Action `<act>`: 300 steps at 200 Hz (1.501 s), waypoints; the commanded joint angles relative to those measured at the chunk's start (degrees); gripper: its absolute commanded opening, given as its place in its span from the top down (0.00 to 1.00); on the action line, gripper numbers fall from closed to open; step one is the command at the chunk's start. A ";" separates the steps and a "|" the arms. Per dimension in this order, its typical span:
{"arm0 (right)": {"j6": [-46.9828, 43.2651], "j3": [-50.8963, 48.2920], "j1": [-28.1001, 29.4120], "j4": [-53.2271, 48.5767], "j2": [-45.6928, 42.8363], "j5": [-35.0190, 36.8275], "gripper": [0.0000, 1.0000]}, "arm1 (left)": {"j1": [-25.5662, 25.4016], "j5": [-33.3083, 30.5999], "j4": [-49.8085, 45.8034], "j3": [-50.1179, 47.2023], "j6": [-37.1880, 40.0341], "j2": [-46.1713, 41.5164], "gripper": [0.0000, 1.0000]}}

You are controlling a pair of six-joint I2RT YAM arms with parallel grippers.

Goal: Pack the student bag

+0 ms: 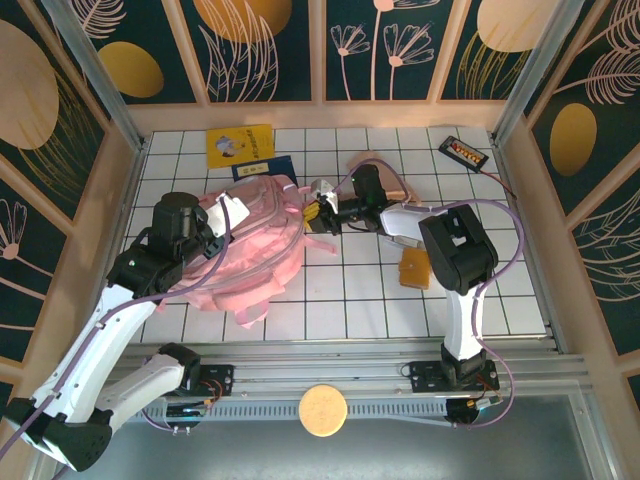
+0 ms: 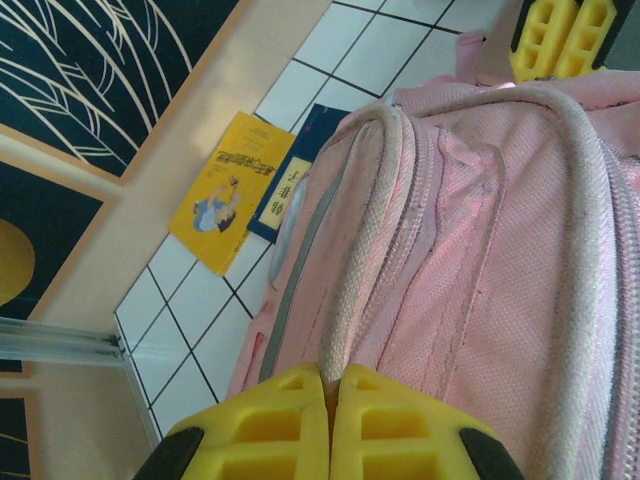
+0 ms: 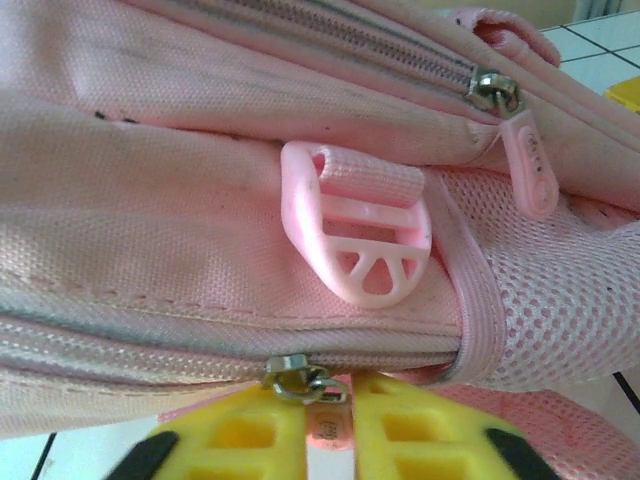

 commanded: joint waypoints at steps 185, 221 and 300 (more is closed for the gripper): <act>-15.44 2.78 2.14 -37.02 -8.42 3.26 1.00 | 0.92 -4.06 10.79 -2.23 -0.58 3.43 1.00; -14.18 4.34 2.14 -44.78 -10.30 4.61 1.00 | -2.52 -10.59 13.42 -4.00 -0.94 5.57 1.00; -5.55 6.78 9.22 -54.71 -13.63 12.24 1.00 | -10.23 -18.58 15.94 -0.29 -17.07 15.48 1.00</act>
